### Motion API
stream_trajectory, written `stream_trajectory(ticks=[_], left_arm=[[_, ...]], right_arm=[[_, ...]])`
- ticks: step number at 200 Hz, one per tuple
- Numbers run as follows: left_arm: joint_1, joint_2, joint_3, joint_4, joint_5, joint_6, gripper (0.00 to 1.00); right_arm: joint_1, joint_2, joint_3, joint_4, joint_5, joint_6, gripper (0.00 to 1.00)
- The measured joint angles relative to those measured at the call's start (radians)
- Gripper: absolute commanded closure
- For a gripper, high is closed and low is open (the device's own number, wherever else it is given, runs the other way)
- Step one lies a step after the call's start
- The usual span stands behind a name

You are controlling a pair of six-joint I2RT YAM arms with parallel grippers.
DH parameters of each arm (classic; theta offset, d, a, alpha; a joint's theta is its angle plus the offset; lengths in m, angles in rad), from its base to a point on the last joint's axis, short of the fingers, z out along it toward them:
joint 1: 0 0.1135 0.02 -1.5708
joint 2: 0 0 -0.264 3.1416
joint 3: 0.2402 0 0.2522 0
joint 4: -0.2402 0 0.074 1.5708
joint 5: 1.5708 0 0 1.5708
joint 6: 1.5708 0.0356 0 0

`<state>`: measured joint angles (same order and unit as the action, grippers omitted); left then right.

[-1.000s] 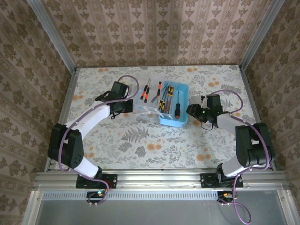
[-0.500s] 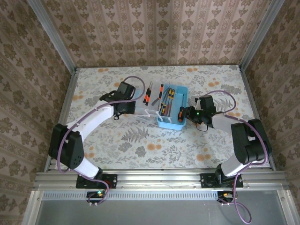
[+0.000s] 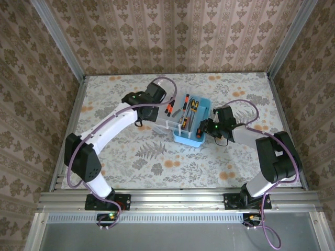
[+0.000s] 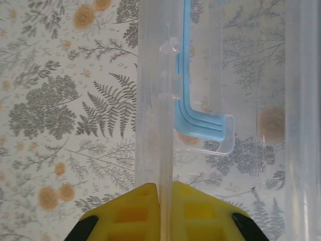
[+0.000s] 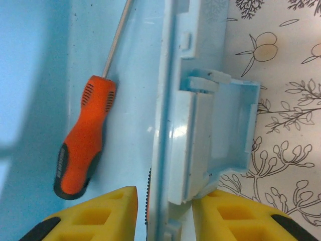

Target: Pack the tool kit

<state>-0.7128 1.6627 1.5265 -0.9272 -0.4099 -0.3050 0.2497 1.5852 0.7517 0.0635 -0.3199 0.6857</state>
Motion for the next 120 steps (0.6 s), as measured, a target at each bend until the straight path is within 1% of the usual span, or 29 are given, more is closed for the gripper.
stream_trajectory(ticks=[21, 48, 83, 107, 120], left_arm=[[-0.013, 0.016, -0.002, -0.021, -0.041, -0.001, 1.00], [-0.021, 0.033, -0.027, -0.029, -0.068, -0.008, 1.00], [-0.066, 0.049, 0.006, -0.064, -0.132, -0.013, 1.00], [-0.113, 0.119, 0.148, -0.154, -0.220, -0.015, 1.00], [-0.132, 0.147, 0.188, -0.179, -0.262, -0.015, 1.00]], right_arm=[[0.004, -0.002, 0.001, -0.009, 0.003, -0.001, 0.66], [0.008, -0.013, 0.002, -0.018, 0.006, -0.001, 0.67], [0.010, -0.012, 0.002, -0.018, 0.007, 0.005, 0.68], [0.029, 0.001, 0.013, -0.014, 0.006, 0.022, 0.64], [0.032, 0.000, 0.014, -0.015, 0.005, 0.023, 0.60]])
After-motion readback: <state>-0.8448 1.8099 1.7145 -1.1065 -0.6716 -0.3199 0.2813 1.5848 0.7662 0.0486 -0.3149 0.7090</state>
